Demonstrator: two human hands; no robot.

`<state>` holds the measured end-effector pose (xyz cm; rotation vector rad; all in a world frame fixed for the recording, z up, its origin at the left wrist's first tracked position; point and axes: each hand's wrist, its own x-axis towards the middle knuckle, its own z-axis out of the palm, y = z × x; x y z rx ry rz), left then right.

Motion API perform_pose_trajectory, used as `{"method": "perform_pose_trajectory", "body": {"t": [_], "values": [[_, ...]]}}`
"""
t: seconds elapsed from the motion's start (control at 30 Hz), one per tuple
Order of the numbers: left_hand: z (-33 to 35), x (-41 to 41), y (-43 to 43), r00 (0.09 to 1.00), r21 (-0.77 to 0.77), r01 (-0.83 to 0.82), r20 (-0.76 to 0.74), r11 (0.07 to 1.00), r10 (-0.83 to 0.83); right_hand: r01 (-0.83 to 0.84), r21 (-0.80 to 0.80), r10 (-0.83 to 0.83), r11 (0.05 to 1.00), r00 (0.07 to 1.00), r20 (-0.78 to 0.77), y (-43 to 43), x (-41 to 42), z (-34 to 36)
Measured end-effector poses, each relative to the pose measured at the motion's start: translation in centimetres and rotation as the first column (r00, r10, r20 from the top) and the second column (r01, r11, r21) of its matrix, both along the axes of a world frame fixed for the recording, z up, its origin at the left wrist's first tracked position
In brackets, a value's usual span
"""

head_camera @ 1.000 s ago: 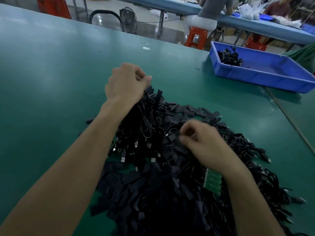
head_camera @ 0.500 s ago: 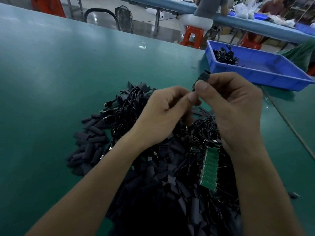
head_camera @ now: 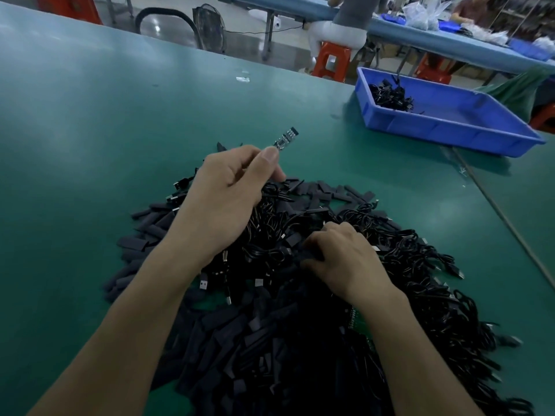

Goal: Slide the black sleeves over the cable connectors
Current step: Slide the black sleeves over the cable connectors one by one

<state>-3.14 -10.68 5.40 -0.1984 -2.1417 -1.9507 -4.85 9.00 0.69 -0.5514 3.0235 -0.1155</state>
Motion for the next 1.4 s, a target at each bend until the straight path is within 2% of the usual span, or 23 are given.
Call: {"method": "perform_pose_trajectory", "body": {"t": [0.1,0.37,0.43,0.47,0.57,0.67,0.83,0.9,0.93,0.97,1.07,1.13,1.27,1.4], "values": [[-0.1,0.1,-0.2,0.999,-0.061,0.026,0.036,0.998,-0.024,0.018,0.069,-0.02,0.997,0.999,0.03,-0.3,0.1,-0.5],[-0.3,0.2,-0.7,0.996,-0.19,0.05,0.08,0.98,-0.035,0.035,-0.006,-0.034,0.999,0.997,0.07,-0.4,-0.1,-0.8],[-0.5,0.3,-0.8,0.996,-0.216,0.047,0.078,0.975,-0.031,0.023,-0.086,-0.018,0.996,0.998,0.059,-0.1,0.1,-0.9],[-0.6,0.3,-0.8,0.997,-0.221,0.046,0.076,0.974,-0.03,0.029,-0.184,-0.021,0.983,0.999,0.046,0.1,0.3,-1.0],[-1.0,0.3,-0.5,0.998,-0.222,0.038,0.057,0.974,-0.026,0.068,-0.554,-0.063,0.83,0.998,0.027,0.7,0.9,-0.6],[-1.1,0.3,-0.2,0.999,-0.21,0.039,0.043,0.977,-0.03,0.065,-0.762,-0.085,0.644,0.996,0.013,0.5,1.4,0.2],[-1.2,0.3,-0.4,0.999,-0.157,0.029,0.039,0.987,-0.023,0.054,-0.893,-0.115,0.448,0.993,0.002,0.1,1.3,1.9],[-1.1,0.2,-0.5,0.999,-0.151,0.016,0.042,0.988,-0.01,0.07,-0.902,-0.101,0.426,0.995,0.029,0.0,1.3,2.2],[-1.1,0.2,-0.5,0.999,-0.148,0.008,0.043,0.989,-0.002,0.08,-0.882,-0.101,0.464,0.994,0.037,0.0,1.3,2.2],[-1.1,0.2,-0.5,0.999,-0.144,0.0,0.045,0.99,0.006,0.093,-0.834,-0.098,0.544,0.994,0.048,0.2,1.2,2.1],[-1.0,0.2,-0.5,0.999,-0.132,-0.023,0.046,0.991,0.029,0.113,-0.557,-0.007,0.823,0.982,0.19,0.9,1.0,1.6],[-1.0,0.2,-0.5,0.998,-0.133,-0.029,0.046,0.991,0.036,0.089,-0.381,0.012,0.92,0.966,0.257,0.9,1.0,1.2],[-0.9,0.2,-0.4,0.998,-0.144,-0.037,0.043,0.989,0.044,0.059,-0.115,-0.06,0.992,0.998,-0.005,-0.3,0.5,0.3],[-1.0,0.4,-0.5,0.998,-0.149,-0.051,0.033,0.988,0.056,0.179,0.092,-0.185,0.98,0.981,0.054,-1.2,-0.1,-0.4]]}}
